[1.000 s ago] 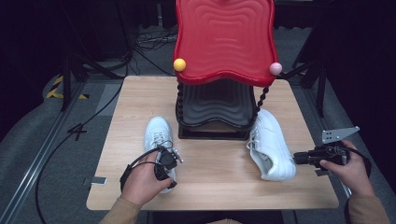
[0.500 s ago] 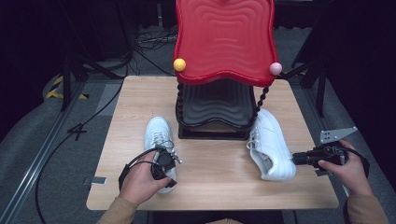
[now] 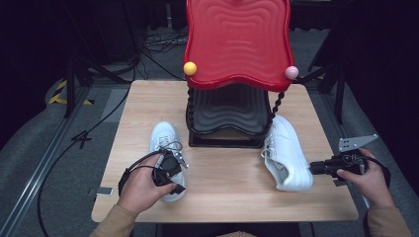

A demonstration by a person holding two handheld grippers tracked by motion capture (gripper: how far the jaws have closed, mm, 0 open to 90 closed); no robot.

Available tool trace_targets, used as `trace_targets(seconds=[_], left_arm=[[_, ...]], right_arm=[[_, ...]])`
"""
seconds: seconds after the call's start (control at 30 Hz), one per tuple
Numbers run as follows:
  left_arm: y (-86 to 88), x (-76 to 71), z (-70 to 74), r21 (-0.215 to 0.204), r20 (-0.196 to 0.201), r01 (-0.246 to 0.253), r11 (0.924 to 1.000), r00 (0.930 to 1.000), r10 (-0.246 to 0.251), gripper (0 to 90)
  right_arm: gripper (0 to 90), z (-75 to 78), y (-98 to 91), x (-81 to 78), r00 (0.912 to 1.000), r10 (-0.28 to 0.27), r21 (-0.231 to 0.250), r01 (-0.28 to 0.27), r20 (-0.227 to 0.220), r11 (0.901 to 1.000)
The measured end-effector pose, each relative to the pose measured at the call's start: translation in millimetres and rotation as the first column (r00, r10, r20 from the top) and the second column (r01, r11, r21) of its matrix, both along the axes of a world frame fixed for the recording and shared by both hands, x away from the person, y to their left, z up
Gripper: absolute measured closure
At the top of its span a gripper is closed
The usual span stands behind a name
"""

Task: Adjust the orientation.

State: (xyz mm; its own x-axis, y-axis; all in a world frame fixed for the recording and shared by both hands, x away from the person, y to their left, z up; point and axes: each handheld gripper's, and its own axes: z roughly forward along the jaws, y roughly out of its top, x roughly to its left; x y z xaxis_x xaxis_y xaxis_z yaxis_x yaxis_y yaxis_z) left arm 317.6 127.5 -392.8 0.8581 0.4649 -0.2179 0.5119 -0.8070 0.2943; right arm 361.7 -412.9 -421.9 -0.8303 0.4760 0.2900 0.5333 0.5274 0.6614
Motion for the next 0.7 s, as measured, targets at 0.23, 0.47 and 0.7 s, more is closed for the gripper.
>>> trace_targets(seconds=[0.23, 0.47, 0.7], left_arm=[[0.9, 3.0, 31.6, 0.007, 0.034, 0.008, 0.9999, 0.9994, -0.008, 70.1], [1.8, 9.9, 67.7, 0.029, 0.077, 0.02, 0.9994, 0.9968, -0.022, 70.1], [6.2, 15.7, 96.1, 0.02, 0.134, 0.016, 0.9997, 0.9909, -0.019, 69.7]], right_arm=[[75.5, -0.9, 0.6, -0.5, 1.0, 0.002, -0.003, -0.002, -0.003, 1.0], [75.5, -1.2, -2.2, -3.4, 1.0, -0.007, -0.005, 0.007, -0.004, 1.0], [75.5, -2.9, -8.0, -6.2, 0.9997, -0.024, -0.001, 0.024, -0.006, 0.9997]])
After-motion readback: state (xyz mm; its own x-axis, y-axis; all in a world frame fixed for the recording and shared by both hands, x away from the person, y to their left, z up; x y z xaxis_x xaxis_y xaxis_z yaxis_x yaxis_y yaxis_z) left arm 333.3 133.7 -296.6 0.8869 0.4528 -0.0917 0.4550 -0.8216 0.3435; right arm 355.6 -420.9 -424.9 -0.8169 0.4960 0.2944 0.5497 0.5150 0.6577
